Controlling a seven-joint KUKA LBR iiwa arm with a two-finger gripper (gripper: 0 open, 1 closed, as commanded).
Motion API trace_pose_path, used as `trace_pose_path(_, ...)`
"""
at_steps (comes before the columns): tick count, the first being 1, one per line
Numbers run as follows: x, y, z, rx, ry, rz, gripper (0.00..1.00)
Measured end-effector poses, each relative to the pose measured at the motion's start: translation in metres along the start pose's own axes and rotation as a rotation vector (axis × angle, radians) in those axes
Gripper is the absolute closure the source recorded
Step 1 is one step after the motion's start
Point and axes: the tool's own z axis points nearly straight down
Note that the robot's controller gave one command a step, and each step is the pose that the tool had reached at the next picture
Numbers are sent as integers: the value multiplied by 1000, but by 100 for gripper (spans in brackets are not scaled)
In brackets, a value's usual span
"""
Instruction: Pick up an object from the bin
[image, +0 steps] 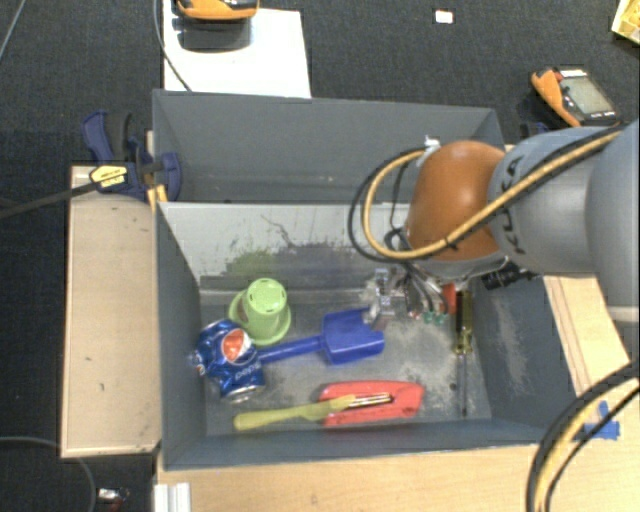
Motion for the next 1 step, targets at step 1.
trace_pose_path(1,-2,0,-40,-1,-6,-1,100)
